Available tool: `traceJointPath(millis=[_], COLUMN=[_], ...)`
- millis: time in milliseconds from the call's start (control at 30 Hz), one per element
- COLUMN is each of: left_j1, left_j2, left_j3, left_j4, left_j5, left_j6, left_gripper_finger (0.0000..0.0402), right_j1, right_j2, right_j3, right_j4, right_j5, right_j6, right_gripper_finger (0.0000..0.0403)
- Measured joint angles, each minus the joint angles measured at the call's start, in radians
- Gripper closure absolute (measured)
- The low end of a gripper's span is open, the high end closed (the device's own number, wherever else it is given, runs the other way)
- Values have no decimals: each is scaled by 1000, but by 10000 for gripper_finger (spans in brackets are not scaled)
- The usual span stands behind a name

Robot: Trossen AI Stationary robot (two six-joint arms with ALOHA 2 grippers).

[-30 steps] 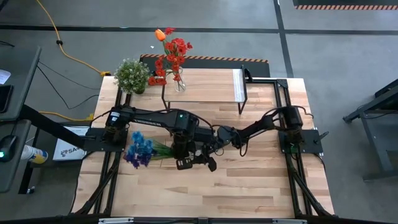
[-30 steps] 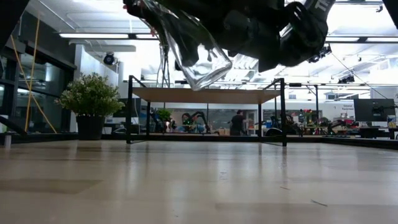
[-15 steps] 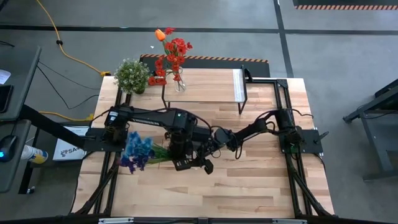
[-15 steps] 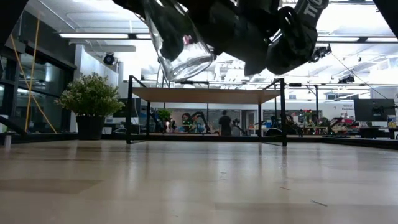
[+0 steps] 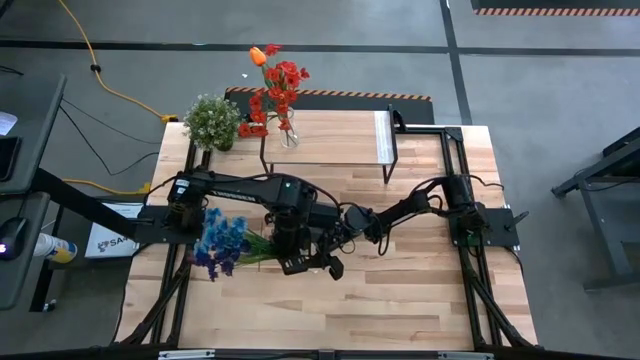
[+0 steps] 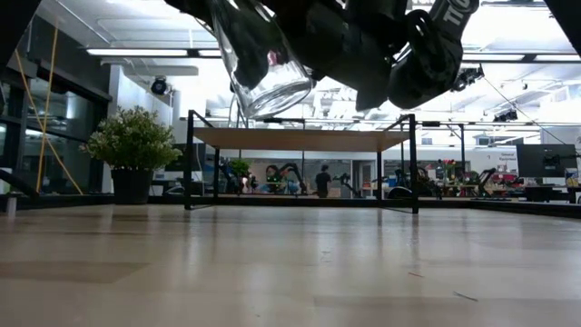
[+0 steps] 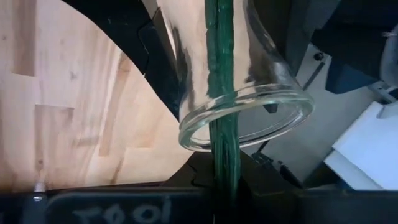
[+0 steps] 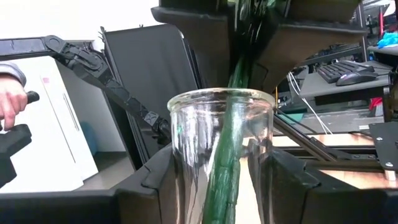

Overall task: Pick and place flowers into a vace then onto a shelf
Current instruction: Put the right transparent vase on the shelf

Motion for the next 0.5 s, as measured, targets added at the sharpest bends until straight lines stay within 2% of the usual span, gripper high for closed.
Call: traceJointPath(millis=[500], left_j1=[13], left_j2=[-1], left_j3=[0], left_j4=[24], left_j5=[98], left_j6=[-67], left_gripper_finger=[256], right_j1=[3], right_j2=[0], right_j3=[0], right_j4=[1], right_j5=[1], right_j6=[2], right_gripper_finger=[237])
